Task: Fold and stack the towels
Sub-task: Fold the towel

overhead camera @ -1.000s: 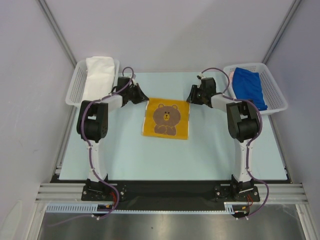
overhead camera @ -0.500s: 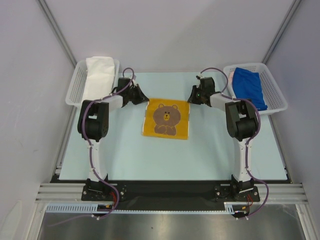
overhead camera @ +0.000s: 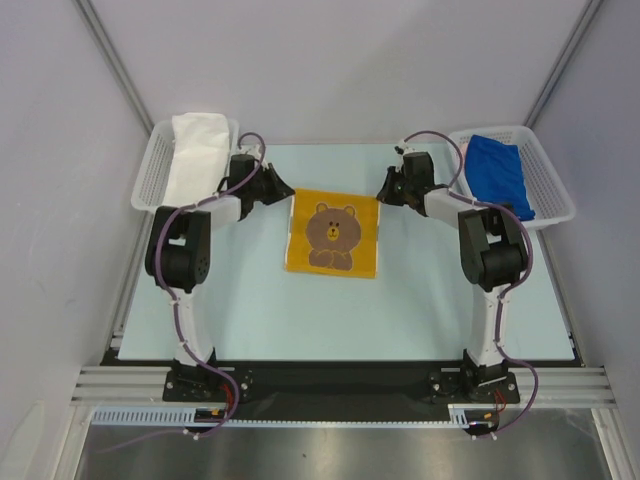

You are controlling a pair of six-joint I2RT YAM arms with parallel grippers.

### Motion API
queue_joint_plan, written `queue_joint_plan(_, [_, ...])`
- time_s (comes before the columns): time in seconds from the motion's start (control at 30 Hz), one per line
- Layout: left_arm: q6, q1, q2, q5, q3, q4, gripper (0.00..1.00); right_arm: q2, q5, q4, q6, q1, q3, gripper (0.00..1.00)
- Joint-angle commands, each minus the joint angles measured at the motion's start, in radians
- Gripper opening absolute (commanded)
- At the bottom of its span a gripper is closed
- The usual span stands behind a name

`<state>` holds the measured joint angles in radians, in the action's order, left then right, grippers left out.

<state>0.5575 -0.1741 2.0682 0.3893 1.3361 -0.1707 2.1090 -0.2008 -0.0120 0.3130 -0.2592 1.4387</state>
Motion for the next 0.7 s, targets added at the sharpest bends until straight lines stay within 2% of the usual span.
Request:
queue_joint_plan(0.0, [-0.015,0.004,-0.109,-0.038,-0.035,-0.095,0.01,-0.121,0.037,-0.092,-0.009,-0.011,-0.030,0.12])
queue_joint_plan(0.3, [0.021,0.005,-0.201,-0.066,-0.144,-0.122,0.01,-0.234,0.064,-0.123,0.000,-0.037,-0.156,0.11])
queue_joint_plan(0.67, [0.076,0.001,-0.352,-0.102,-0.389,-0.205,0.01,-0.360,0.093,-0.148,0.041,-0.078,-0.319,0.11])
